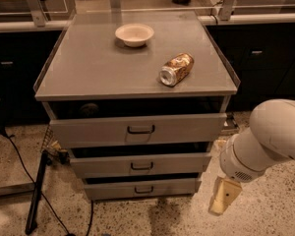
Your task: Open bottom drawer
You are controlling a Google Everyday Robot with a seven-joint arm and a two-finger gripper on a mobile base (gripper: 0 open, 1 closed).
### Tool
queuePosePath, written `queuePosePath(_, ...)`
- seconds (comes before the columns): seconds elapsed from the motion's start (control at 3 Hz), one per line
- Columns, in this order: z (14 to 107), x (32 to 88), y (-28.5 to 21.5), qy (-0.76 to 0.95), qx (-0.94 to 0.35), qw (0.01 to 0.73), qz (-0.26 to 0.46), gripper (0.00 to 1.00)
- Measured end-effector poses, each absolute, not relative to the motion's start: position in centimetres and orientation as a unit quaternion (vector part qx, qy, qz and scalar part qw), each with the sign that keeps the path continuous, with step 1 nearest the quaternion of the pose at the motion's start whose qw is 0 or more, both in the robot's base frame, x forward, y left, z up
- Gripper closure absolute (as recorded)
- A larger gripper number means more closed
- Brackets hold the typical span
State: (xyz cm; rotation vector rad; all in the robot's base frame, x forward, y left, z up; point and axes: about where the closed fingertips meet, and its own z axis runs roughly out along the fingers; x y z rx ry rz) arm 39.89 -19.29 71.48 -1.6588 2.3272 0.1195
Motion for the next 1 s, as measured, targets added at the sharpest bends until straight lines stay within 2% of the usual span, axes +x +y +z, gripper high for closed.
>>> queuePosePath(0.33, 69.0, 39.7, -19.6, 0.801, -0.579, 0.145, 0.037, 0.00)
queuePosePath(1.0, 55.1, 41.2, -21.5, 0.776, -0.596, 0.205, 0.036, 0.00)
